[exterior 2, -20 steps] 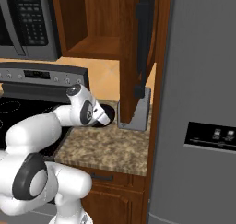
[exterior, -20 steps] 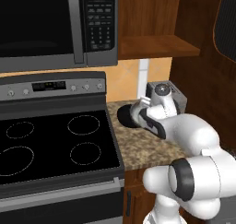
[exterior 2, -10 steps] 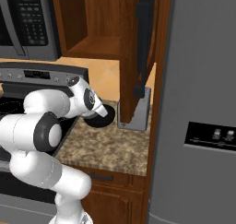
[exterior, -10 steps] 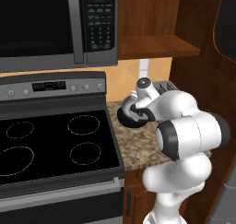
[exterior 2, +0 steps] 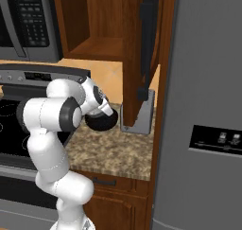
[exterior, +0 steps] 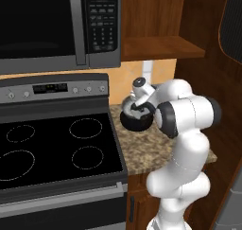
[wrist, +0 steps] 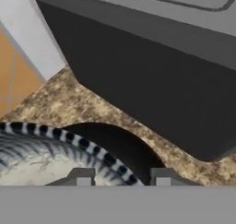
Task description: Pick up the bowls on the counter and stack them on top of one another in the open cabinet. Place the smaller bowl on top of the larger bowl.
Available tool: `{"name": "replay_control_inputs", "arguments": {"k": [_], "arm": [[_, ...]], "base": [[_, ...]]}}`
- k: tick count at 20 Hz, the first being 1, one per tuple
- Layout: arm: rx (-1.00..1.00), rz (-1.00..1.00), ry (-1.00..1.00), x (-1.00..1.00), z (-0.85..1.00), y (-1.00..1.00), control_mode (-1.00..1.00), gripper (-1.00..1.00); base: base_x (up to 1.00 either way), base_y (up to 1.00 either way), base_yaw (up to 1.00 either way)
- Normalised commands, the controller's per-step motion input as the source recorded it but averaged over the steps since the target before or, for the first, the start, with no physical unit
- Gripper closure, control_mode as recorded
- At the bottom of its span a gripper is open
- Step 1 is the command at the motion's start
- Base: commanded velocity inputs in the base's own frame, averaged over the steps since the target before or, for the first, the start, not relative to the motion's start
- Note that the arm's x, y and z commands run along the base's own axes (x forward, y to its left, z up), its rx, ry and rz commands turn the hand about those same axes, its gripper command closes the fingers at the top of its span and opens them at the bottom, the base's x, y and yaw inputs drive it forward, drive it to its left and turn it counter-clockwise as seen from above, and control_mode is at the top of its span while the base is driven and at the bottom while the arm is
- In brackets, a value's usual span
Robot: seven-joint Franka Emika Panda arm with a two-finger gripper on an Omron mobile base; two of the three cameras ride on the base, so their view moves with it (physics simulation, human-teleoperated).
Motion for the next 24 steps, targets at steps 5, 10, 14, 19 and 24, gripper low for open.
{"name": "replay_control_inputs", "arguments": {"k": [5,10,14,19,24], "arm": [[0.0,-0.02,0.03,0.33,-0.02,0.0,-1.0,-1.0],[0.04,-0.01,0.14,-0.21,0.03,-0.05,-1.0,-1.0],[0.14,0.0,0.31,-0.49,0.0,-0.26,-1.0,-1.0],[0.07,0.0,0.33,-0.24,-0.38,-0.03,-1.0,-1.0],[0.07,0.0,0.12,-0.02,-0.72,0.08,-1.0,-1.0]], "base": [[0.0,0.0,0.0],[0.0,0.0,0.0],[0.0,0.0,0.0],[0.0,0.0,0.0],[0.0,0.0,0.0]]}}
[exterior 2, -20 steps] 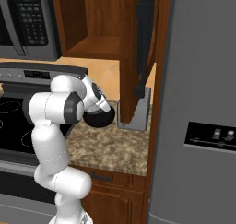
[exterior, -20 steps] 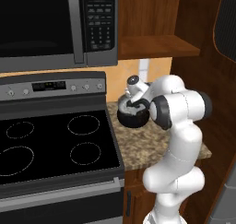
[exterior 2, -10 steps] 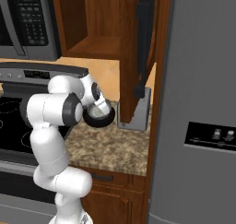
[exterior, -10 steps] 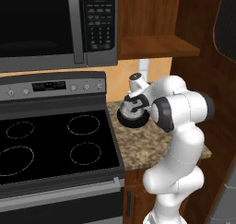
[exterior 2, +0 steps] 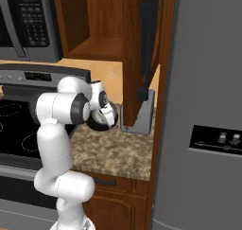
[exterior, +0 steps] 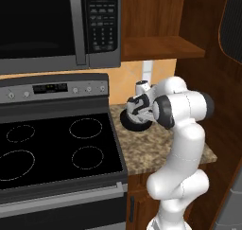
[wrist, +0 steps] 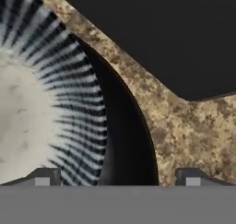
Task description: Pick up the bowls on the counter and stack them on top of one another in the open cabinet. Place the smaller bowl on top of the larger bowl.
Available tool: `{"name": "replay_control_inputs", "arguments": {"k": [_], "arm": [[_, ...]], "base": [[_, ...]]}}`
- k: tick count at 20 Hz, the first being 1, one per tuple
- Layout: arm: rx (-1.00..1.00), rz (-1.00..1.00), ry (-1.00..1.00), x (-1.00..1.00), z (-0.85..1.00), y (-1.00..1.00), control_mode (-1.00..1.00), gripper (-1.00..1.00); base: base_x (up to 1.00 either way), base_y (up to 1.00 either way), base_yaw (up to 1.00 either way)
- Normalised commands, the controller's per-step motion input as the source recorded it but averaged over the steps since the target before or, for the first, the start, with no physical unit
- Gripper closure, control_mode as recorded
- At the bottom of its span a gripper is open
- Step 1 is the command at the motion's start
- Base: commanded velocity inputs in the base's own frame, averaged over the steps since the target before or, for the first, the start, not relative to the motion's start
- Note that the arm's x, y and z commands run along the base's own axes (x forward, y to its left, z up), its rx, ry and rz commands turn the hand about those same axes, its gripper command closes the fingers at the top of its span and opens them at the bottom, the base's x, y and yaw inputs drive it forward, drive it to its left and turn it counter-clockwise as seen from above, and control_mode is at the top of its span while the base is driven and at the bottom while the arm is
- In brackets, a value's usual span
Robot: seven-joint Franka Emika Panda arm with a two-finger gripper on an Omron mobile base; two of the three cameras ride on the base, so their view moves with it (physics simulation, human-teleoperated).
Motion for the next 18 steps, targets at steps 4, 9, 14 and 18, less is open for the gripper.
{"name": "replay_control_inputs", "arguments": {"k": [4,9,14,18], "arm": [[0.15,-0.03,0.0,0.0,-0.54,0.06,-1.0,-1.0],[0.12,-0.02,0.0,0.01,-0.39,0.1,-1.0,-1.0],[0.01,-0.01,0.0,0.0,-0.29,0.05,-1.0,1.0],[0.0,0.0,0.0,-0.01,-0.14,0.01,-1.0,1.0]], "base": [[0.0,0.0,0.0],[0.0,0.0,0.0],[0.0,0.0,0.0],[0.0,0.0,0.0]]}}
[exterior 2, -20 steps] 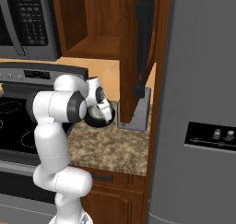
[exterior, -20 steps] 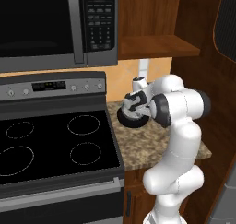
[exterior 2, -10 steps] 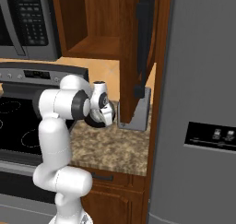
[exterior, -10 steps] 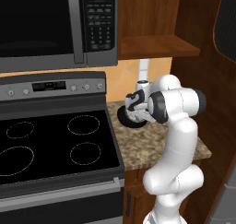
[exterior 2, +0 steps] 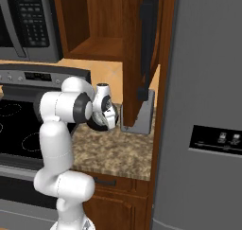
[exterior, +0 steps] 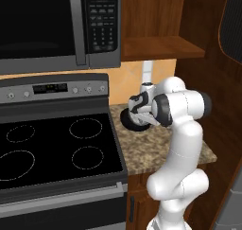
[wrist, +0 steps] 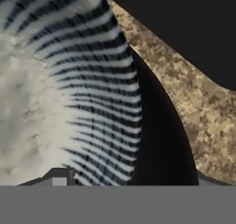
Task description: Pick up the bowls on the counter and stack them on top of one another in the open cabinet. Place the smaller bowl on top of the larger bowl.
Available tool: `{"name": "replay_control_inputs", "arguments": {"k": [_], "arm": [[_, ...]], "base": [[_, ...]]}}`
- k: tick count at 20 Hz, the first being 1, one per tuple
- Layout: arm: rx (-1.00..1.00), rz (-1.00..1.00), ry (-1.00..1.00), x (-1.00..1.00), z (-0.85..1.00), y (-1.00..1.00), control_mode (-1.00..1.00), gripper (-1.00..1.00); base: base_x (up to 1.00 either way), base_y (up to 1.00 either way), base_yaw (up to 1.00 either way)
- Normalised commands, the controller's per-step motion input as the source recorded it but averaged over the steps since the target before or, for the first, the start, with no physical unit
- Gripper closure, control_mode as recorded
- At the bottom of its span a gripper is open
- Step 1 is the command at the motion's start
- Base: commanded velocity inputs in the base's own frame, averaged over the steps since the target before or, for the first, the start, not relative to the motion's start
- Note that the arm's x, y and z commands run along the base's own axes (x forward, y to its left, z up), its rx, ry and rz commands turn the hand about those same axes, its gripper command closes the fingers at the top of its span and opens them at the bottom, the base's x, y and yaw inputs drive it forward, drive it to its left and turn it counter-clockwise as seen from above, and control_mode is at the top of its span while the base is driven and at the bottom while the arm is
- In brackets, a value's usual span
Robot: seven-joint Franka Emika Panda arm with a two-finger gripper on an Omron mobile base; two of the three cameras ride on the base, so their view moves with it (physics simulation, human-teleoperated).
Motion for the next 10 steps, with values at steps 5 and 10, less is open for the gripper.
{"name": "replay_control_inputs", "arguments": {"k": [5,10], "arm": [[0.01,-0.04,-0.04,-0.51,0.15,0.02,-1.0,1.0],[0.03,-0.11,-0.13,-0.65,0.79,0.0,-1.0,1.0]], "base": [[0.0,0.0,0.0],[0.0,0.0,0.0]]}}
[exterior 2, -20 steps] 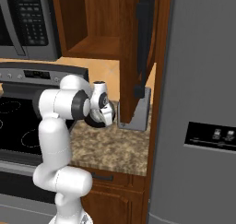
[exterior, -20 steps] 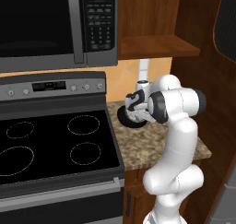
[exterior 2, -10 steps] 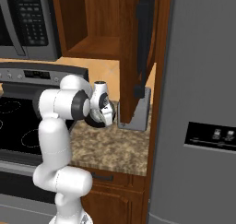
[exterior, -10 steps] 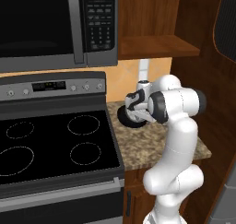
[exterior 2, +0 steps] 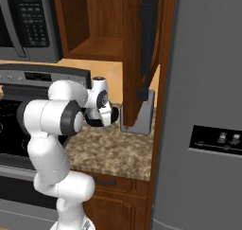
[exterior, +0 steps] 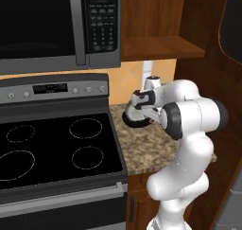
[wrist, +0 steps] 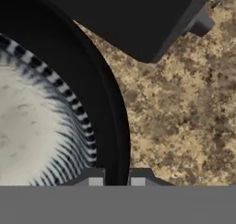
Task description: Pick up the bowls on the counter and stack them on top of one another in the open cabinet. Place the smaller bowl on top of the larger bowl.
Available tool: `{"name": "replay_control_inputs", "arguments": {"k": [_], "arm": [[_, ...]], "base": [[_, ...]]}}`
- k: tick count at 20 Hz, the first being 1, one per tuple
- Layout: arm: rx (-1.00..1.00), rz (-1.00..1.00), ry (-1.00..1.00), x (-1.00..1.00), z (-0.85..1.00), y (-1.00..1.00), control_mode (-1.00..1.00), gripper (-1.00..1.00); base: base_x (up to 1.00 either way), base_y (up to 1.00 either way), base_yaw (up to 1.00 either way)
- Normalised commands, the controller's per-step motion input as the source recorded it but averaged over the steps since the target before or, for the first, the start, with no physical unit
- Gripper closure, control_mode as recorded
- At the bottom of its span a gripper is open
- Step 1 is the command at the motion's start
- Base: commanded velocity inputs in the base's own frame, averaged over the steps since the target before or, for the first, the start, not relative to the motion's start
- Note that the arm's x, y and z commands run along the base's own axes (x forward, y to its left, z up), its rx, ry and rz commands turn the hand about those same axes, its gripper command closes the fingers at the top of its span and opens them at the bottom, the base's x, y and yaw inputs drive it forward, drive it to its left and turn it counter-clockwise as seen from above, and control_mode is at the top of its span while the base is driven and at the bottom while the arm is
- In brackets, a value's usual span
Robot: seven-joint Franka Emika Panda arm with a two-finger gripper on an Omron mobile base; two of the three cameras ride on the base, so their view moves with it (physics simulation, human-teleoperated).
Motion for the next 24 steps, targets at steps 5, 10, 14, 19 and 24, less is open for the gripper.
{"name": "replay_control_inputs", "arguments": {"k": [5,10,14,19,24], "arm": [[0.02,-0.11,-0.29,-0.7,1.0,0.0,-1.0,1.0],[0.01,-0.11,-0.26,-0.79,1.0,0.0,-1.0,1.0],[0.07,-0.17,-0.08,-0.99,1.0,-0.16,-1.0,1.0],[0.14,-0.21,-0.03,-0.94,1.0,-0.28,-1.0,1.0],[0.04,-0.08,-0.2,-0.42,1.0,0.0,-1.0,1.0]], "base": [[0.0,0.0,0.0],[0.0,0.0,0.0],[0.0,0.0,0.0],[0.0,0.0,0.0],[0.0,0.0,0.0]]}}
